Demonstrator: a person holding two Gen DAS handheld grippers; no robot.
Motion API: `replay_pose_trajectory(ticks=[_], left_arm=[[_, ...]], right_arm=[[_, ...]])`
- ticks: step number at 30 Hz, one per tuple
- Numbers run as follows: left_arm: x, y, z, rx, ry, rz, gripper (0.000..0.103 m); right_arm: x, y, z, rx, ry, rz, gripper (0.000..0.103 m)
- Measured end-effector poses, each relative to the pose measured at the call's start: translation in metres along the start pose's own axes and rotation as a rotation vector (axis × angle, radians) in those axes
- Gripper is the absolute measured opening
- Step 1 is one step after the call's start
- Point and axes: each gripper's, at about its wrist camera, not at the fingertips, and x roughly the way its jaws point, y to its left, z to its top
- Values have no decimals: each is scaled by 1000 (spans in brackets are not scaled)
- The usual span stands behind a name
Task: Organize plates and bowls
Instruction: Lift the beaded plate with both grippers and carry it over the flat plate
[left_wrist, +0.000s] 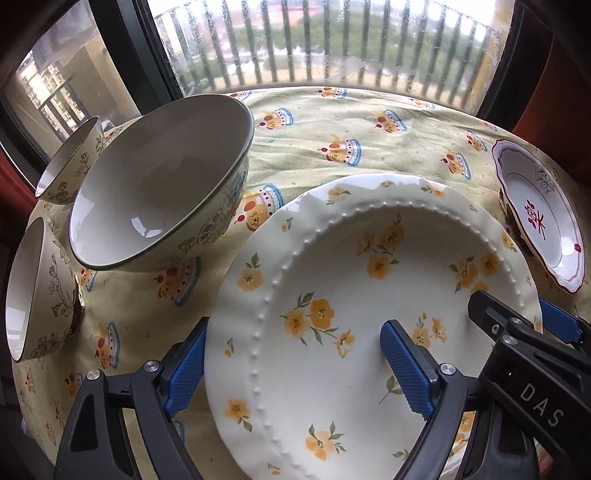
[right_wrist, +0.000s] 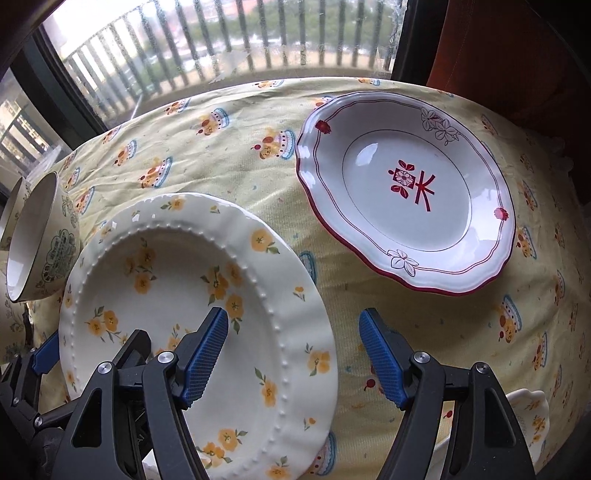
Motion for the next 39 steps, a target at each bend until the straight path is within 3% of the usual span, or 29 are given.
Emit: replay_pose_trajectory(ticks=[4, 6, 22, 27, 39], left_arm=[[-3, 0, -2, 6, -4, -7, 90], [-5, 1, -3, 9, -7, -9, 88], [-15, 12, -24, 83, 4, -62, 86], [-16, 11, -25, 109, -10, -54, 82], [-15, 21, -19, 30, 2, -108, 77]], right_arm=[[4, 5, 1, -11, 2, 15, 76], [5, 8, 0, -20, 8, 27, 70], [-11, 15, -27, -4, 62, 49, 70], [-11, 8, -33, 15, 63, 79, 64], [-5, -1, -27, -57, 62, 150, 57]])
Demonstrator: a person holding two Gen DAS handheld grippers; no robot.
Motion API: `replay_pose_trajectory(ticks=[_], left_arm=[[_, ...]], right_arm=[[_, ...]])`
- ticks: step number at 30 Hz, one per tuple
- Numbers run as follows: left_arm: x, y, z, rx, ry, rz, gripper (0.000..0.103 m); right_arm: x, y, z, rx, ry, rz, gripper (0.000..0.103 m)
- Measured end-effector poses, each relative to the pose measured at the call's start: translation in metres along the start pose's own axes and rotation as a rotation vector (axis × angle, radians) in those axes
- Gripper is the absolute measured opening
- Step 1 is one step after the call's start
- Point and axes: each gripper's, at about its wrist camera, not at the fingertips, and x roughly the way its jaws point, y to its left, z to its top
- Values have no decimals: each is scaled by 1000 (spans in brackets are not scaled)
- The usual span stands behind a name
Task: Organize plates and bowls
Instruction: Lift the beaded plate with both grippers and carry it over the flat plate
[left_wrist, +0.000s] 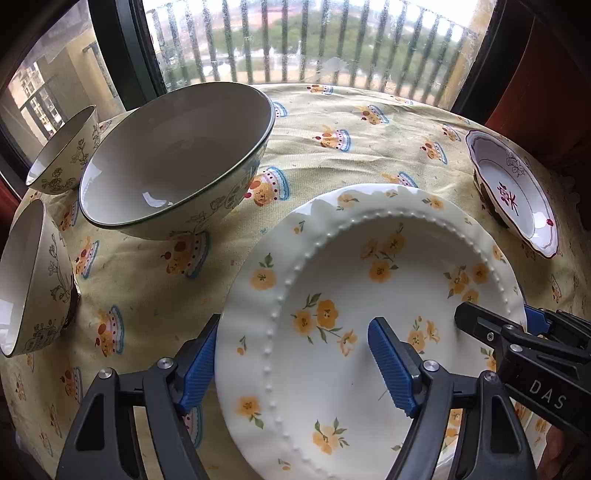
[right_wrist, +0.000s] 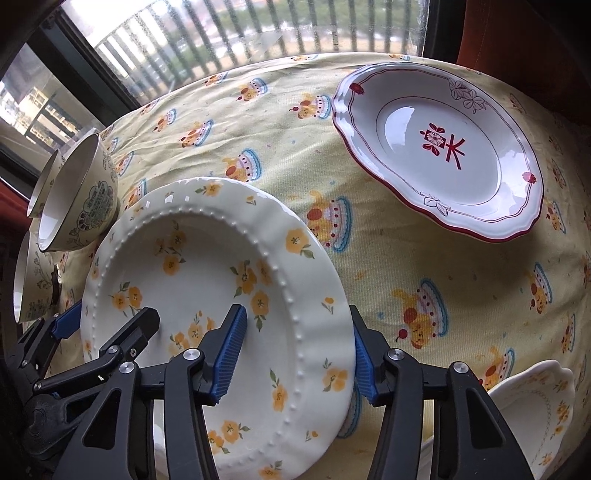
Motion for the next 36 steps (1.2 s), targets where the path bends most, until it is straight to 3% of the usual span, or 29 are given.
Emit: replay_pose_trajectory(ticks=[3, 15, 29, 36], left_arm=[[3, -8, -1, 30, 1, 52, 79], [-4, -3, -2, 18, 36, 50, 74], [-44, 13, -29, 70, 5, -50, 74], [-69, 22, -39, 102, -31, -107, 74]], right_arm=[[0, 2, 0, -9, 3, -16, 58], [-8, 17, -6, 6, -10, -109, 59], [-41, 30, -50, 113, -4, -150, 59], [-73, 45, -68, 147, -67, -202, 59]])
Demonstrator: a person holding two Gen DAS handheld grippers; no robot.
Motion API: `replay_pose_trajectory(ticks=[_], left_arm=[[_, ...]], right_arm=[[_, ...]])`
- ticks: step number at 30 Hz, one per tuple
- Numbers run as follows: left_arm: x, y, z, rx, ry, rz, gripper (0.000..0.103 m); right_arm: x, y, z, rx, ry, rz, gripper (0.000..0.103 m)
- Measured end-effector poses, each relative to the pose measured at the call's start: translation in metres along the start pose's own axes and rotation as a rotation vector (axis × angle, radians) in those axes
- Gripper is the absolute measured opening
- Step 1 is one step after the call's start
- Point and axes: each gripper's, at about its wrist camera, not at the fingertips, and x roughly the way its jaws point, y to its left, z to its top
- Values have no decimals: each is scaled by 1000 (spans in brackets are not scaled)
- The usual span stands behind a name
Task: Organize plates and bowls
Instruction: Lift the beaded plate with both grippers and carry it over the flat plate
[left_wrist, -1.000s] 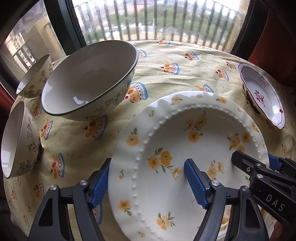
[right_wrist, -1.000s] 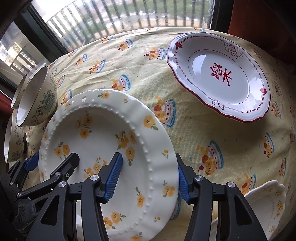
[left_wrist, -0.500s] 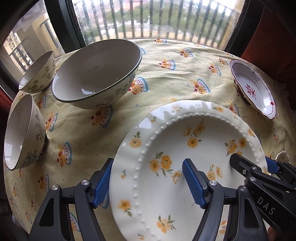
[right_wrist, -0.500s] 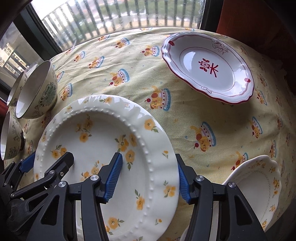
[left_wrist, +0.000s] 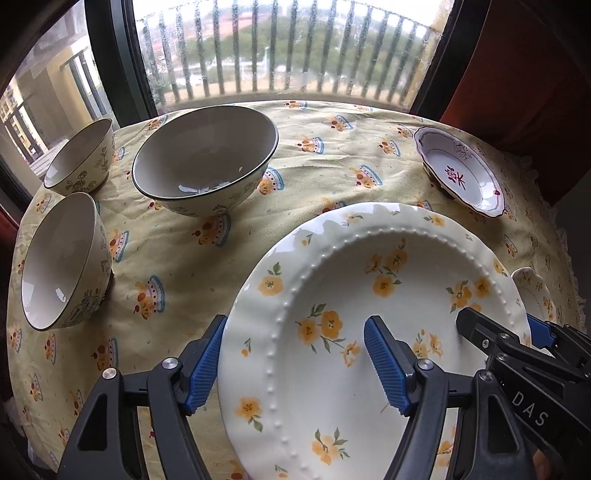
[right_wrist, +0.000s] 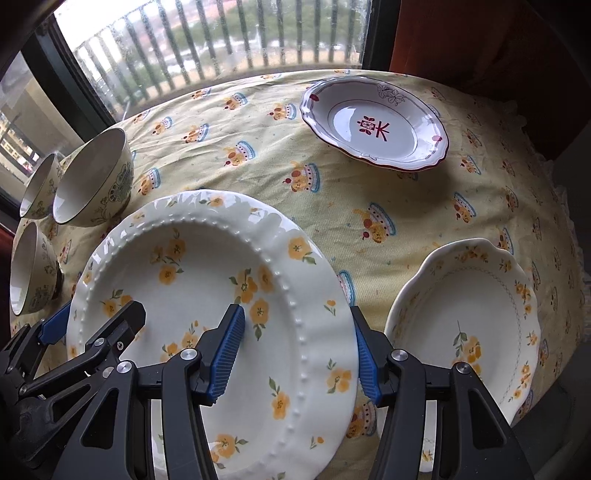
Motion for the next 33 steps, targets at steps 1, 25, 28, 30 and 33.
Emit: replay_pose_trajectory(ticks=[1, 25, 28, 30, 33], left_arm=[[-4, 1, -1, 6, -4, -6, 74], [-24, -70, -24, -78, -40, 29, 75], [-23, -92, -22, -79, -40, 46, 75], [-22, -107, -24, -84, -37, 46, 75], [-19, -129, -27, -82, -36, 49, 75]], right_arm=[[-4, 2, -2, 6, -8, -5, 59], [-28, -68, -18, -36, -34, 33, 60], [-29, -88, -16, -60, -38, 44, 60], [-28, -104, -15, -58, -36, 51, 60], [-27, -126, -12, -63, -39, 54, 60]])
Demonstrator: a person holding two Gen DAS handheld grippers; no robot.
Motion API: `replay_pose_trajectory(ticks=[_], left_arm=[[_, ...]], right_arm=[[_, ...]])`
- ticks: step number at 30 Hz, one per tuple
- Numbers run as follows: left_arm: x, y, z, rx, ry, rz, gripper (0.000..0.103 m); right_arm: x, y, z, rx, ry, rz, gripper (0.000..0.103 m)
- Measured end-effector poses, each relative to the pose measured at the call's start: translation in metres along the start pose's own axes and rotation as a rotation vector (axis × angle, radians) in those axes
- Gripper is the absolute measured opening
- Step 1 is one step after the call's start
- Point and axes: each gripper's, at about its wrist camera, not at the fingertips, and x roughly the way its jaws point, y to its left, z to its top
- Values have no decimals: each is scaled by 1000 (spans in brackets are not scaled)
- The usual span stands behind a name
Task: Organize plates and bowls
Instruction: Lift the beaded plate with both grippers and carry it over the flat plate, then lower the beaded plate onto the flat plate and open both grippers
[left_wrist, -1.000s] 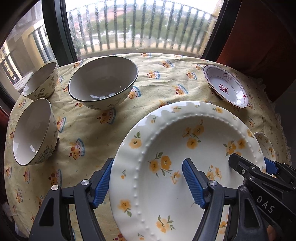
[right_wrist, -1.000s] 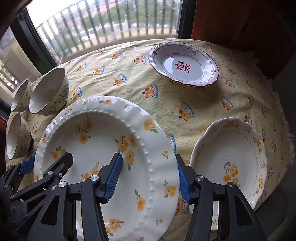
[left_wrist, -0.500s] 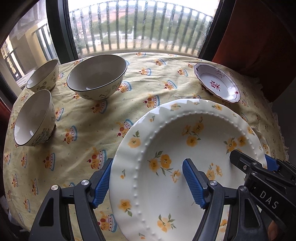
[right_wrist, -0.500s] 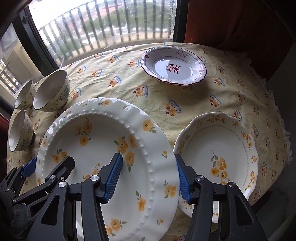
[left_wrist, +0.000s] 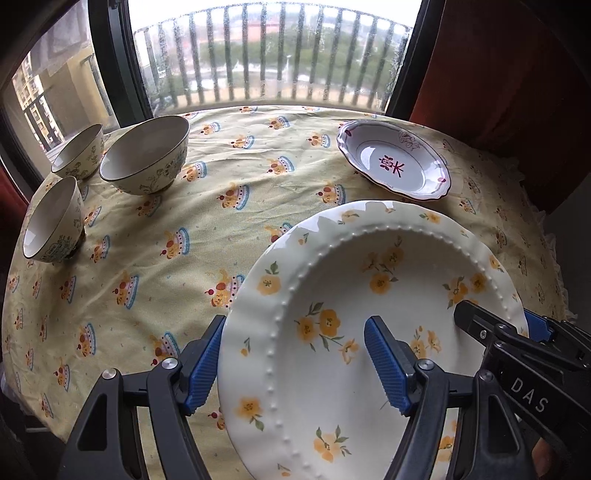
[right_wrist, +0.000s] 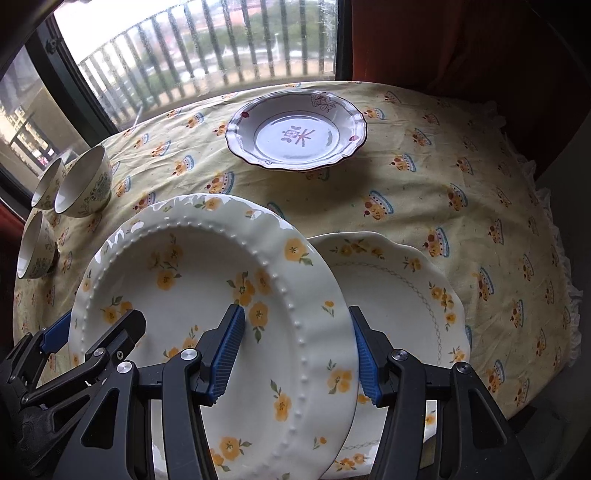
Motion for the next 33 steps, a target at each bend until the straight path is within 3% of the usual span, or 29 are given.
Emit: replay_pose_trajectory(ticks=[19, 33], left_arm=[[32, -100, -29, -25, 52, -55, 75], [58, -122, -39, -20, 89, -26, 75]], right_arm=[[11, -111, -8, -24, 18, -45, 60], [29, -134, -10, -28, 56, -58, 60]])
